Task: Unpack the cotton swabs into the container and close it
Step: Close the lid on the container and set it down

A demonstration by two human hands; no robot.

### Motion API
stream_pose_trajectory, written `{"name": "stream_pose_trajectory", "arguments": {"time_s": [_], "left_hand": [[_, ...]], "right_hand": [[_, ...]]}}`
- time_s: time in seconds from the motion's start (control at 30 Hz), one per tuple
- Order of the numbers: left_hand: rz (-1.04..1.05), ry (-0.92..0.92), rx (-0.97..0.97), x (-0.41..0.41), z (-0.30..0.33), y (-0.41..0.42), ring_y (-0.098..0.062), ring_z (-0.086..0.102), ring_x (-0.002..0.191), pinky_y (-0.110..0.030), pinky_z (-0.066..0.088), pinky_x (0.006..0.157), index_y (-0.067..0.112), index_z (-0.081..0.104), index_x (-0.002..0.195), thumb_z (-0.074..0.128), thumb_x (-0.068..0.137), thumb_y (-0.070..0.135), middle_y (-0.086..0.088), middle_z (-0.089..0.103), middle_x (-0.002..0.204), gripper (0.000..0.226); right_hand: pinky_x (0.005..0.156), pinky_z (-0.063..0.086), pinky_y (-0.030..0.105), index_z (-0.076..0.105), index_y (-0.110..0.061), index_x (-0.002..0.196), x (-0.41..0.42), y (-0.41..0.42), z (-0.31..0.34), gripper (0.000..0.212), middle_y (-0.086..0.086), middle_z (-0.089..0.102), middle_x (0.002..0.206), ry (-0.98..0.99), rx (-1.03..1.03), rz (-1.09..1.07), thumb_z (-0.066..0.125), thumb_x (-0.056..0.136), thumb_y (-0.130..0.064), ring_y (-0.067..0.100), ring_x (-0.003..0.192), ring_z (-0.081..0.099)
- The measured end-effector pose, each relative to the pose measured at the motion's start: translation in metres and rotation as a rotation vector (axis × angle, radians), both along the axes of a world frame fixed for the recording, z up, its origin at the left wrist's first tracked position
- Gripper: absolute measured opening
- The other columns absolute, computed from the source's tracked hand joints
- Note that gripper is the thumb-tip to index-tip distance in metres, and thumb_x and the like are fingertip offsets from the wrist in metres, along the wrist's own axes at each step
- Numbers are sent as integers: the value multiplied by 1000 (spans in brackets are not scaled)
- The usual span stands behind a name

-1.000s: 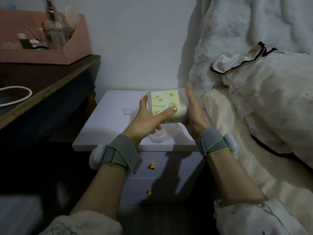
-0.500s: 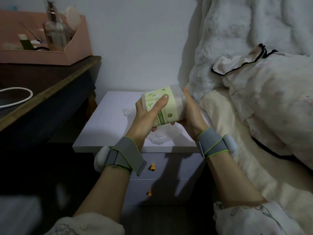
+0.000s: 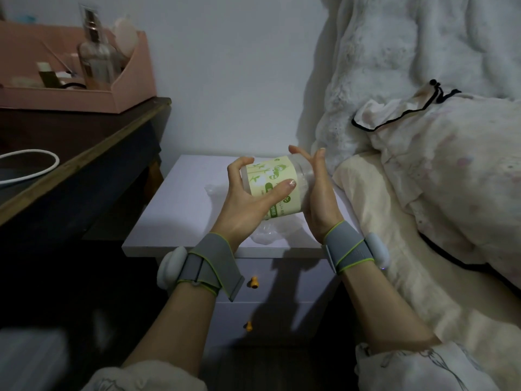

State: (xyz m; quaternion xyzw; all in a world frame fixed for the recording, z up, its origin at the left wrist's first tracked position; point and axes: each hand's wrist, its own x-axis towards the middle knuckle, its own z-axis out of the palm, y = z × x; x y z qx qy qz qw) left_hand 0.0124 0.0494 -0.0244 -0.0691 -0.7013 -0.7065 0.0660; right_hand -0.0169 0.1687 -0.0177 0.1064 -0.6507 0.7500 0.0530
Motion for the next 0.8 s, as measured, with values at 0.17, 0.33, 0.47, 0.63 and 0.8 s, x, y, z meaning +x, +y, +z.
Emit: {"name": "stream_pose_trajectory", "arguments": {"time_s": [0.17, 0.33, 0.47, 0.63, 0.8], "left_hand": [[37, 28, -5, -1, 0, 4, -3, 64, 82, -20, 57, 71, 29, 30, 123, 72, 78, 25, 11, 61, 94, 62], [39, 24, 3, -2, -1, 5, -3, 63, 80, -15, 56, 65, 29, 30, 122, 72, 78, 24, 11, 60, 92, 61], [68, 5, 8, -1, 1, 6, -9, 63, 87, -20, 56, 64, 28, 31, 121, 73, 77, 29, 9, 59, 96, 61], [96, -94, 35, 1, 4, 3, -12, 64, 78, -28, 56, 59, 26, 33, 120, 68, 78, 41, 5, 61, 92, 56], [64, -191, 40, 3, 5, 1, -17, 62, 70, -25, 51, 50, 27, 33, 118, 56, 82, 57, -2, 61, 91, 52]], "right_hand": [[87, 49, 41, 60, -35, 96, -2, -1, -1, 41, 0, 64, 91, 20, -6, -3, 33, 78, -61, 20, 93, 61], [89, 48, 43, 60, -35, 97, -4, 0, -5, 34, 1, 64, 93, 22, -22, 5, 37, 77, -51, 21, 94, 60], [87, 49, 42, 59, -38, 94, -2, 0, -4, 34, 1, 65, 95, -5, 5, 19, 33, 79, -54, 21, 94, 61], [94, 45, 42, 56, -30, 101, 0, 2, -3, 34, 6, 61, 107, -39, 27, 47, 30, 95, -50, 22, 100, 58], [100, 44, 45, 56, -6, 120, 7, -1, 0, 79, 20, 59, 123, -61, 85, 52, 44, 72, -67, 32, 114, 57]]}}
